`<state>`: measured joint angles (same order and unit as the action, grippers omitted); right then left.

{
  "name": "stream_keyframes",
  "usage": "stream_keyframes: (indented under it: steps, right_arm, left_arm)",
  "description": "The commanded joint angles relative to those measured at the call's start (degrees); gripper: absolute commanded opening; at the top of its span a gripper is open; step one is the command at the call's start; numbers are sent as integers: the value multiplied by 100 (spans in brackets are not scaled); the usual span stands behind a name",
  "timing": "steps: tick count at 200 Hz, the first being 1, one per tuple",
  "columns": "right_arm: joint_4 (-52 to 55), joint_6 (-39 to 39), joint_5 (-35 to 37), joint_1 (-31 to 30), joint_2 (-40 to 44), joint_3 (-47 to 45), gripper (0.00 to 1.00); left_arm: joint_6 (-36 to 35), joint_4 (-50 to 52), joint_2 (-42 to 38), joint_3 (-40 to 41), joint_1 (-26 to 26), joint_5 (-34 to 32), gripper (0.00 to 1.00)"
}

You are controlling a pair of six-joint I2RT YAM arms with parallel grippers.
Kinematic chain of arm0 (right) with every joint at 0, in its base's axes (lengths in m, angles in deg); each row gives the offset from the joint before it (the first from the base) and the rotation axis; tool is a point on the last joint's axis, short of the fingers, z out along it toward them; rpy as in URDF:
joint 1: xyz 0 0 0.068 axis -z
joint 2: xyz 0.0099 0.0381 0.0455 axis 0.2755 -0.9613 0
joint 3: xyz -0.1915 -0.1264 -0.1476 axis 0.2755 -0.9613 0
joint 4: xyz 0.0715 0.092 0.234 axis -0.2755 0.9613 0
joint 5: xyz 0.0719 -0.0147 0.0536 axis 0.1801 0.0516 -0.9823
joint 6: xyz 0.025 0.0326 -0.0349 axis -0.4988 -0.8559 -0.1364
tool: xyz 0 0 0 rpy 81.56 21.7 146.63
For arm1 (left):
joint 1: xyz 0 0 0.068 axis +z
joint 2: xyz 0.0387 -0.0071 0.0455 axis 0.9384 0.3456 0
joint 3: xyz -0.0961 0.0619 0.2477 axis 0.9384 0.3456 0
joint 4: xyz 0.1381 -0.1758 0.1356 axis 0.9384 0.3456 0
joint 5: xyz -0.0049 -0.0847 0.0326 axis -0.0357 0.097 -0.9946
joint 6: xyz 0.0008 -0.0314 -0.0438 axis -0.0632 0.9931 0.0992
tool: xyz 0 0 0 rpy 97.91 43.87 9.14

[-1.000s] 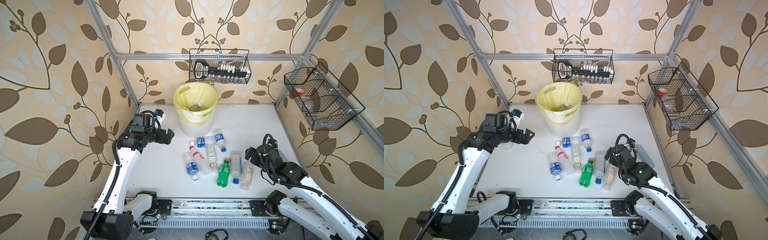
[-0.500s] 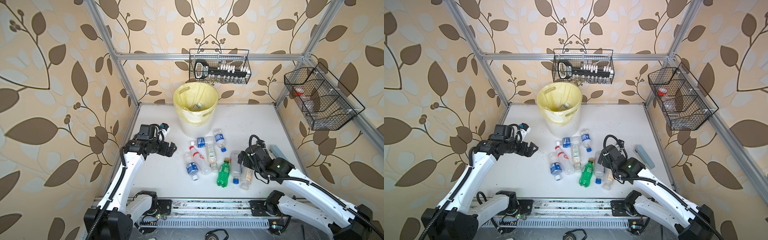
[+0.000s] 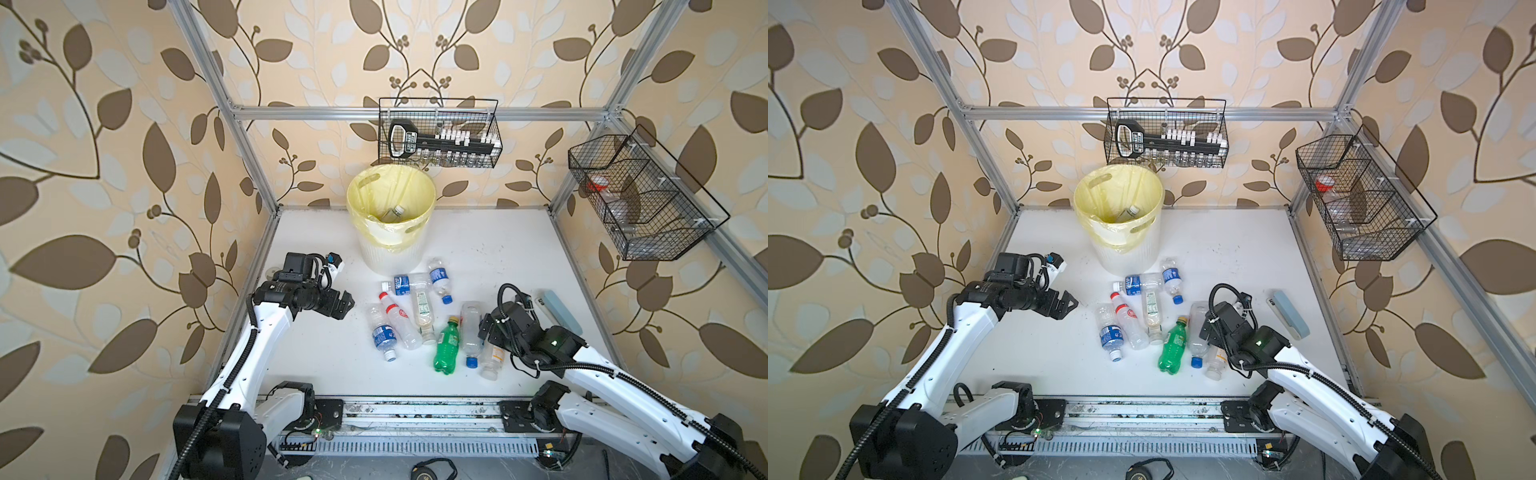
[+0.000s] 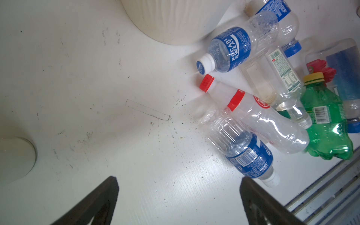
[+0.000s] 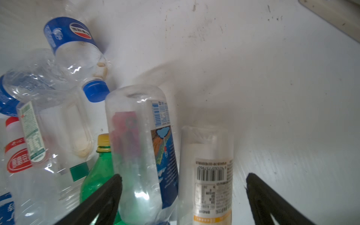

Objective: Throw the plastic bottles in the bin
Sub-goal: Pick up the plastic bottle from the bottom-right of the table.

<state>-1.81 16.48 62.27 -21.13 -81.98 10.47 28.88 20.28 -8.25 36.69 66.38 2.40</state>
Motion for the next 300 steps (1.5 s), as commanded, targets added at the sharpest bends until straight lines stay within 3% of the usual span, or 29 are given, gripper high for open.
stream_keyframes:
  steps: [1, 271, 300]
  right_arm:
    - [-244, -163, -296, 128, 1, -239, 97]
    - [-622, -217, -472, 449, -141, -901, 72]
    - [-674, -243, -470, 476, -64, -989, 64]
  left_arm:
    - [-239, 98, -17, 59, 4, -73, 99]
    - [-381, 124, 77, 112, 90, -79, 99]
    - [-382, 119, 71, 108, 93, -72, 99]
